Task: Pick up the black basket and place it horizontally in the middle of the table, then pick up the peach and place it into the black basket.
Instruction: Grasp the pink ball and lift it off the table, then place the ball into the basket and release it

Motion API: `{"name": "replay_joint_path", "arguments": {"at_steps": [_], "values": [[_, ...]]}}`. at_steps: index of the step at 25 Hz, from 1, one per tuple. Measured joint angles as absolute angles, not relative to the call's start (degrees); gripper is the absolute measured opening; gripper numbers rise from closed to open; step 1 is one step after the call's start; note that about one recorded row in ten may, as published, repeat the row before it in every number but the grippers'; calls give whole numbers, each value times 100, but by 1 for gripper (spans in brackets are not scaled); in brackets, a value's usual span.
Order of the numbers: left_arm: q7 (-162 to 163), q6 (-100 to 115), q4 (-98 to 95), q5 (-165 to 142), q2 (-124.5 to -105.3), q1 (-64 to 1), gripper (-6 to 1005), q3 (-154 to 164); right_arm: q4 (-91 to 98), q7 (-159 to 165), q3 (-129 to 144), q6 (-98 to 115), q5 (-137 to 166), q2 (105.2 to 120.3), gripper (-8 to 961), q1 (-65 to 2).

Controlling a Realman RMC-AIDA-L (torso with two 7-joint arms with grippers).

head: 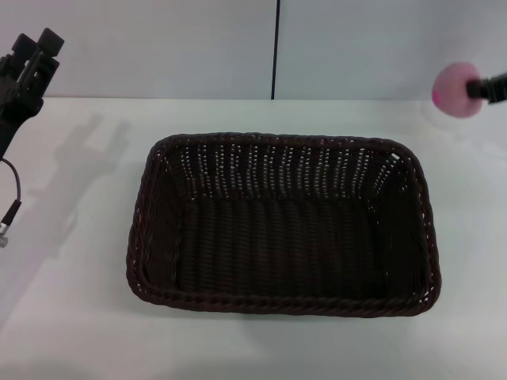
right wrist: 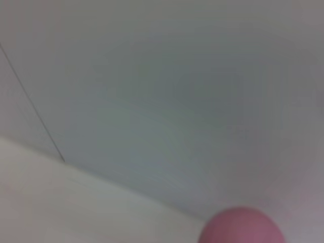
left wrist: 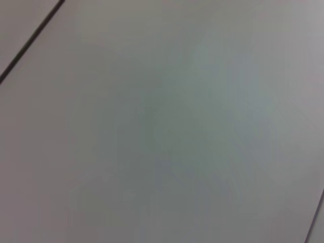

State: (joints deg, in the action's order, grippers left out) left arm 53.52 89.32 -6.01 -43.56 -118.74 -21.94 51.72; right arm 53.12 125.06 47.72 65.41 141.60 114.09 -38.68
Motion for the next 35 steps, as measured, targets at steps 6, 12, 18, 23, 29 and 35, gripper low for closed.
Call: {"name": "replay_joint_path", "arguments": {"at_steps": [6, 12, 18, 23, 29, 35], "values": [[5352, 8937, -586, -4358, -11873, -2175, 592, 5147, 6145, 11699, 4775, 7061, 12103, 11639, 21, -3210], [5352, 8935, -548, -4360, -11874, -2197, 592, 5146, 6081, 10535, 5179, 8562, 10126, 11793, 23, -3111], [5340, 8919, -517, -4360, -11874, -2215, 592, 5139, 5624, 10469, 5861, 8793, 10248, 11797, 26, -3458], [5320, 8913, -517, -4360, -11874, -2177, 592, 5140, 5251, 10466, 6133, 8734, 10307, 11810, 78, -3623], [5314, 8904, -518, -4359, -11869, -2147, 592, 5141, 5226, 10449, 6132, 8699, 10309, 11828, 221, -3588], [5314, 8899, -519, -4359, -11866, -2144, 592, 5142, 5207, 10393, 5783, 8705, 10268, 11864, 348, -3471]]}}
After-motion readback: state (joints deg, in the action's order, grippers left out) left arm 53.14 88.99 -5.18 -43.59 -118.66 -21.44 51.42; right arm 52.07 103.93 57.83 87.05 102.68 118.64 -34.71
